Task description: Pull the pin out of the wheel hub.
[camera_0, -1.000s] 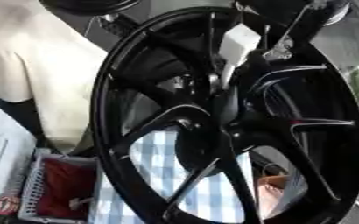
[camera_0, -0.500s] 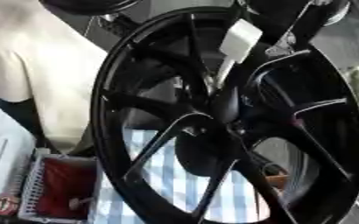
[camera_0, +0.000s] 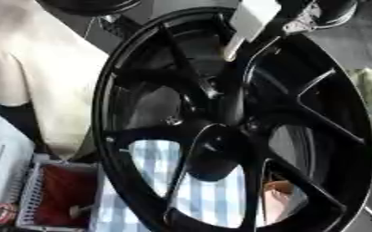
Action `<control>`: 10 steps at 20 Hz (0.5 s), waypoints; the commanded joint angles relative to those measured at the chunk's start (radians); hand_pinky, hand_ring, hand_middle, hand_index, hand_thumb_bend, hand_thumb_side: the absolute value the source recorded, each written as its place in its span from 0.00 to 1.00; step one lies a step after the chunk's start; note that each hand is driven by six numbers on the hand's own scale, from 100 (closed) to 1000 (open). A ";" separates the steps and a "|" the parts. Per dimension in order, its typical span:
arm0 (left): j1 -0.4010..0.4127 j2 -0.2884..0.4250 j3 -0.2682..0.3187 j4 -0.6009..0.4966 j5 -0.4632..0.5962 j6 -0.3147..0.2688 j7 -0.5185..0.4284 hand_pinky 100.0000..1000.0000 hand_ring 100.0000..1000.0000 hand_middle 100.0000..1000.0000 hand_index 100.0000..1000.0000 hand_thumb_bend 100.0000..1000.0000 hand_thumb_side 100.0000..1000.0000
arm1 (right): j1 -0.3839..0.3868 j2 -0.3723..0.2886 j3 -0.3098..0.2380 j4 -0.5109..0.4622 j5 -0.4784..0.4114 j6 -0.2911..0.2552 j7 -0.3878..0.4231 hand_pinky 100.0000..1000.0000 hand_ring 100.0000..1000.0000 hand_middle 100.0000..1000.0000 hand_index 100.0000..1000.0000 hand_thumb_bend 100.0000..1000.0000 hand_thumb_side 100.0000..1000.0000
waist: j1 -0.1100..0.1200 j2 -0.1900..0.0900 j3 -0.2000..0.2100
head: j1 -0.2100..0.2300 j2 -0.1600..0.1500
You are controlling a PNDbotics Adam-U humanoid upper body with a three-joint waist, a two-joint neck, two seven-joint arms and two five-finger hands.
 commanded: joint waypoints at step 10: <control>0.009 0.017 0.026 -0.016 -0.005 -0.010 0.013 0.78 0.67 0.62 0.75 0.19 0.72 | 0.304 -0.279 -0.282 -0.063 -0.033 0.065 -0.235 0.81 0.67 0.42 0.45 0.16 0.00 | 0.046 -0.039 -0.045 | 0.011 0.004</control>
